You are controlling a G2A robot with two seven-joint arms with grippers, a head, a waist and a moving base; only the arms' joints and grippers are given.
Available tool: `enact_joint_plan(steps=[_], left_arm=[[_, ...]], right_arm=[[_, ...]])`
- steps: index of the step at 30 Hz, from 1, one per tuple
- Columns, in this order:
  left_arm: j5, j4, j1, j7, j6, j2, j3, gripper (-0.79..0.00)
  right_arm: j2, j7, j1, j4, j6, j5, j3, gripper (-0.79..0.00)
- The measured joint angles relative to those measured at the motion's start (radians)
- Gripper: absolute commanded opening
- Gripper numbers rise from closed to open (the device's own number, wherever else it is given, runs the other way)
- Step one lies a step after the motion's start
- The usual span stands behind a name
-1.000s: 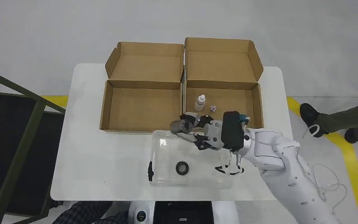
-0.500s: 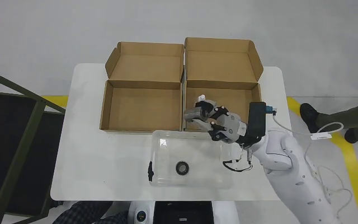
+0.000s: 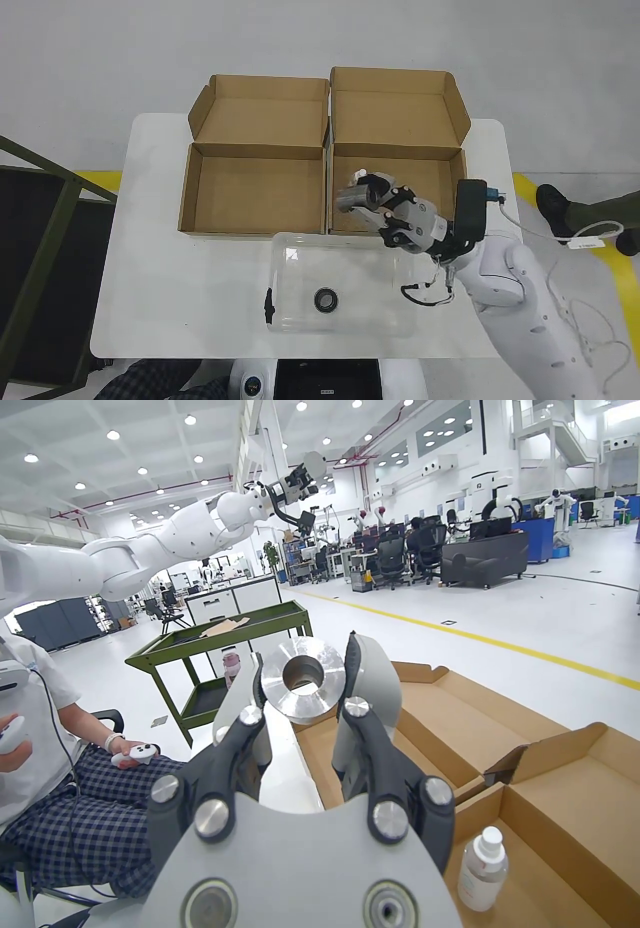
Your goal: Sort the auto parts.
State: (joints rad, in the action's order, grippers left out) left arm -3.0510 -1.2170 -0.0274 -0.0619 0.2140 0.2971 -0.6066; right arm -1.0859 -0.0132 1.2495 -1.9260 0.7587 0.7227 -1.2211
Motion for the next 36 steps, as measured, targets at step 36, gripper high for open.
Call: enact_joint_plan(steps=[36], left_arm=[[0.000,0.000,0.000,0.000,0.000,0.000,0.000,0.000]], right_arm=[[-0.117,-0.202,-0.291,0.266,-0.367,0.327,0.397,-0.785]])
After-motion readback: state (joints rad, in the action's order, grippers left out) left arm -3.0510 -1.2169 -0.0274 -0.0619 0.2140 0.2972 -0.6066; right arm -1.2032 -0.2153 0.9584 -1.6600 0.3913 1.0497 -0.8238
